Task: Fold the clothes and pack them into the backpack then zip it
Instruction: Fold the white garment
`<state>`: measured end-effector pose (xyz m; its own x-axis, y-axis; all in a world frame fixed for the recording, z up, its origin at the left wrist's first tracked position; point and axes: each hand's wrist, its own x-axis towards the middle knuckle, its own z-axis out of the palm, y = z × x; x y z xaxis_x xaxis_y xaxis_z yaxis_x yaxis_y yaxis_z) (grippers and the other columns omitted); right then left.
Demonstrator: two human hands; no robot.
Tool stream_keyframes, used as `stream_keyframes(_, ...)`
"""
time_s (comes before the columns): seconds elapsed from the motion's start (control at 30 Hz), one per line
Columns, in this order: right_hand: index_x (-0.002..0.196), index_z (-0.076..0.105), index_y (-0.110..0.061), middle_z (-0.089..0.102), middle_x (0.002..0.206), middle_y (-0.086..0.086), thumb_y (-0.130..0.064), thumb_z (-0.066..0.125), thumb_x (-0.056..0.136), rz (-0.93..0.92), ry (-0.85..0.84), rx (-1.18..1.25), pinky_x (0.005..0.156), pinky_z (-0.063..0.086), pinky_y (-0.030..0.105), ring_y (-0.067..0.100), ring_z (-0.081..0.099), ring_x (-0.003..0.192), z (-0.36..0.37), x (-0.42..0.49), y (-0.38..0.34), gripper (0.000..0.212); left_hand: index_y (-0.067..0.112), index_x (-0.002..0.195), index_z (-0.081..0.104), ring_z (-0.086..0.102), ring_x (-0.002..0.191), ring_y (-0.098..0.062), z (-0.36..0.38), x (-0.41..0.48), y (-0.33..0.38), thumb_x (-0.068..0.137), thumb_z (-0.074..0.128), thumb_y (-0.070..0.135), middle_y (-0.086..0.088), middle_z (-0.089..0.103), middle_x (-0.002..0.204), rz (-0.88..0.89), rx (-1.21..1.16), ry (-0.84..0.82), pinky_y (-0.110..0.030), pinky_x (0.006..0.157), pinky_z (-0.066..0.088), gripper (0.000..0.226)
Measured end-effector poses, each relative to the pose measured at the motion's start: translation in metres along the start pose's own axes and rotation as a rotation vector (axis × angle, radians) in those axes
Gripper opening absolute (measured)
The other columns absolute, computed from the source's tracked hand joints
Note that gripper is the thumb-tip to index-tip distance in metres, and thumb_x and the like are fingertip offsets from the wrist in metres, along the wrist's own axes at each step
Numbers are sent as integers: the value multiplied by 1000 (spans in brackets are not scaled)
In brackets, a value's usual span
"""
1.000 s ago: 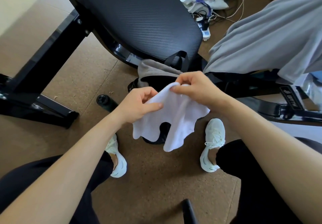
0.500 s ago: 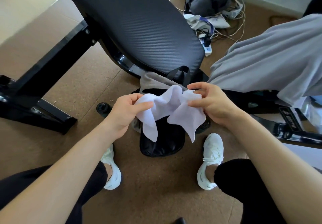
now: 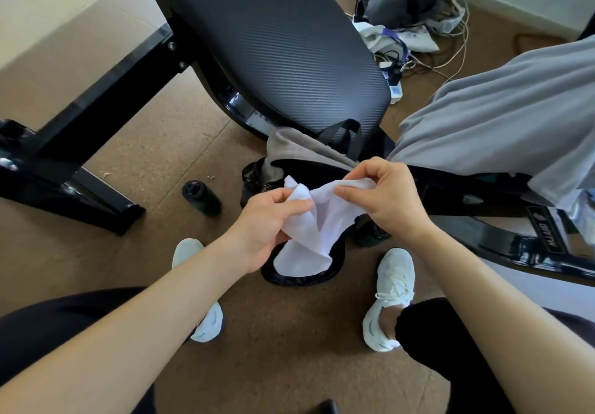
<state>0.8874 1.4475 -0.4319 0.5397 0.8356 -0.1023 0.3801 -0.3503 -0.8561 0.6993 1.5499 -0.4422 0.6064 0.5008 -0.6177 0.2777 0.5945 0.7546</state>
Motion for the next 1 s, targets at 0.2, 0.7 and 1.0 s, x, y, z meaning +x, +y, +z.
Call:
stream_keyframes(0.2,83,76,-11,71,71,0,-19,79,87,169,-122,226,59,49,22,8,62,64,7,-2,-5,9,12,104,72,73,93,-20,3,0,-4,94,71,21,-8,76,100,-55,-40,-26,-31,78,58,13)
stream_keyframes(0.7,109,71,-1,73,94,25,9,72,85,153,-325,423,69,57,28,23,70,81,12,-10,-12,26,5,117,68,76,90,-18,7,-1,0,99,66,18,-9,77,102,-147,-200,-14,-25,73,58,23)
stream_keyframes(1.0,108,72,-2,77,92,18,6,54,98,111,-382,406,79,62,36,27,74,84,16,-13,-19,23,10,113,73,75,88,-17,6,-3,2,100,63,25,-10,76,102,-153,-240,20,-26,74,59,22)
